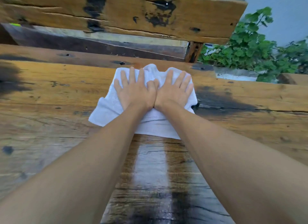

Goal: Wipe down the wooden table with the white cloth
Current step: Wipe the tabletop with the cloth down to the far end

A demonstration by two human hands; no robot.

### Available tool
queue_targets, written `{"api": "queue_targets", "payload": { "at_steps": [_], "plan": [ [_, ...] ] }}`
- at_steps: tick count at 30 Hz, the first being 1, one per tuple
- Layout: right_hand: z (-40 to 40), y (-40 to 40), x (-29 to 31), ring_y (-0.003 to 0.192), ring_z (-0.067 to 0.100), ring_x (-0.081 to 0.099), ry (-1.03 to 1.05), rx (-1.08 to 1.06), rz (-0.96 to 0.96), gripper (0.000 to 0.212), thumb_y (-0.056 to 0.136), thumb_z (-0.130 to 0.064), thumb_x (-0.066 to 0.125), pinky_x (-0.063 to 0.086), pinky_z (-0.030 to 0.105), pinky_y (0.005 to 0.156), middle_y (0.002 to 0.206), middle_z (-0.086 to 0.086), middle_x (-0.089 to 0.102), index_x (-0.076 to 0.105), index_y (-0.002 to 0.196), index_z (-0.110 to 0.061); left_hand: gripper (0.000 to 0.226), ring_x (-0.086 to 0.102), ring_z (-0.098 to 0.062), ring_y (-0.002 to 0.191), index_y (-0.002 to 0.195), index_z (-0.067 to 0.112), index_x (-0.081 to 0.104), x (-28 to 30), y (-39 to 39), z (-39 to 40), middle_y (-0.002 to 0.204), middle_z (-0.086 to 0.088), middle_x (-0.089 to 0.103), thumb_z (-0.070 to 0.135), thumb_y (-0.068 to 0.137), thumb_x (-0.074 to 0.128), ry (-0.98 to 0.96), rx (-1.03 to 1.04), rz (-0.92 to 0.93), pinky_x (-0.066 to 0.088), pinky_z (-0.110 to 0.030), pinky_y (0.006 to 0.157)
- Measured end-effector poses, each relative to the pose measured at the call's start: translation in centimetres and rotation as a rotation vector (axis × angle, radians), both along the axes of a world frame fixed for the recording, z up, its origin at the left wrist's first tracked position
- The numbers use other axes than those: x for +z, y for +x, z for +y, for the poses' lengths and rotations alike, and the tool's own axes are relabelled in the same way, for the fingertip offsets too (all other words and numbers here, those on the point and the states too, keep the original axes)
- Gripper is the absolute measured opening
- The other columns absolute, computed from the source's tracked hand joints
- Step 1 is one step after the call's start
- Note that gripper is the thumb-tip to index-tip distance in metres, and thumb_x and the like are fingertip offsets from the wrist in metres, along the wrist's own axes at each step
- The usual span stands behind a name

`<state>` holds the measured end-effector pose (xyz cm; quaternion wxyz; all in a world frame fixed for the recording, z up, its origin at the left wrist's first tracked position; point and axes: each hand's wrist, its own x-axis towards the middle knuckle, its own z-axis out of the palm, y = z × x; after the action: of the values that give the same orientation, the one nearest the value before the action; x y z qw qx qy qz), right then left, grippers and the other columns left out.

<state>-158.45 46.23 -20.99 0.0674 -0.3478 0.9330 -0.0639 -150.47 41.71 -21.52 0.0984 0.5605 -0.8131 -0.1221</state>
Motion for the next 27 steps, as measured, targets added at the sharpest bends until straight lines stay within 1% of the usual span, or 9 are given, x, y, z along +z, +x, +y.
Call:
{"api": "queue_targets", "payload": {
  "at_steps": [5,9,12,15,18,20,22,25,27],
  "plan": [
    [6.3,2.5,-0.1,0.155,0.033,-0.018,-0.010,0.036,-0.034,0.071,0.103,-0.060,0.017,-0.011,0.053,0.124,0.169,0.015,-0.014,-0.003,0.162,-0.026,0.063,-0.007,-0.027,0.157,0.160,0.034,0.012,-0.4,2.8,6.2,0.171,0.003,0.002,0.054,0.101,0.018,0.017,-0.022,0.019,-0.005,-0.053,0.125],
    [13.7,5.4,-0.2,0.156,0.032,-0.017,-0.004,0.084,-0.039,0.068,0.104,-0.060,0.016,-0.011,0.054,0.124,0.169,0.015,-0.014,-0.002,0.162,-0.030,0.061,-0.009,-0.025,0.157,0.160,0.035,0.011,-0.5,6.0,13.8,0.171,0.005,0.001,0.051,0.102,0.018,0.036,-0.020,0.052,-0.008,-0.051,0.125],
    [20.4,8.2,-0.2,0.156,0.031,-0.016,-0.031,0.086,-0.053,0.066,0.104,-0.059,0.015,-0.011,0.053,0.123,0.169,0.014,-0.014,0.000,0.162,-0.031,0.061,-0.008,-0.024,0.157,0.160,0.035,0.012,-0.4,8.9,20.6,0.171,0.005,0.002,0.048,0.102,0.019,0.040,-0.040,0.067,-0.007,-0.050,0.125],
    [27.7,11.7,-0.4,0.155,0.031,-0.017,-0.011,0.095,-0.049,0.067,0.104,-0.059,0.015,-0.010,0.052,0.124,0.169,0.015,-0.016,-0.002,0.162,-0.030,0.061,-0.008,-0.023,0.157,0.160,0.035,0.011,-0.7,12.4,27.4,0.171,0.006,0.000,0.047,0.101,0.018,0.051,-0.065,0.046,-0.007,-0.049,0.125],
    [34.9,15.1,-0.2,0.155,0.031,-0.021,0.035,0.102,-0.089,0.069,0.104,-0.061,0.015,-0.009,0.052,0.124,0.168,0.014,-0.021,-0.007,0.161,-0.031,0.065,-0.008,-0.023,0.157,0.161,0.034,0.010,-0.7,16.0,34.6,0.171,0.007,0.000,0.048,0.097,0.009,0.086,-0.084,0.020,-0.007,-0.049,0.125],
    [39.3,17.2,0.0,0.155,0.030,-0.021,0.057,0.080,-0.106,0.070,0.103,-0.063,0.015,-0.010,0.052,0.124,0.168,0.014,-0.021,-0.007,0.161,-0.031,0.070,-0.006,-0.022,0.158,0.160,0.034,0.012,-0.3,18.1,39.2,0.170,0.008,0.002,0.050,0.093,0.007,0.096,-0.074,0.030,-0.006,-0.048,0.125],
    [44.0,19.3,0.3,0.154,0.030,-0.022,0.074,0.049,-0.113,0.072,0.102,-0.064,0.015,-0.011,0.051,0.124,0.168,0.014,-0.022,-0.010,0.161,-0.032,0.069,-0.003,-0.022,0.158,0.160,0.035,0.014,0.2,20.1,44.0,0.170,0.008,0.005,0.052,0.094,0.008,0.097,-0.065,0.030,-0.004,-0.047,0.125],
    [50.6,22.4,0.6,0.154,0.030,-0.024,0.112,-0.007,-0.111,0.073,0.101,-0.065,0.013,-0.010,0.051,0.125,0.167,0.014,-0.024,-0.017,0.159,-0.032,0.064,0.005,-0.023,0.158,0.159,0.034,0.023,0.3,22.9,50.9,0.169,0.006,0.011,0.053,0.098,0.019,0.083,-0.045,0.022,0.001,-0.047,0.124],
    [54.4,24.1,0.8,0.154,0.031,-0.022,0.135,-0.044,-0.098,0.074,0.099,-0.066,0.007,-0.009,0.051,0.125,0.167,0.015,-0.023,-0.019,0.158,-0.031,0.063,0.011,-0.024,0.157,0.157,0.031,0.029,0.4,24.6,54.8,0.168,0.004,0.017,0.052,0.099,0.022,0.070,-0.042,0.015,0.006,-0.048,0.123]
  ]
}}
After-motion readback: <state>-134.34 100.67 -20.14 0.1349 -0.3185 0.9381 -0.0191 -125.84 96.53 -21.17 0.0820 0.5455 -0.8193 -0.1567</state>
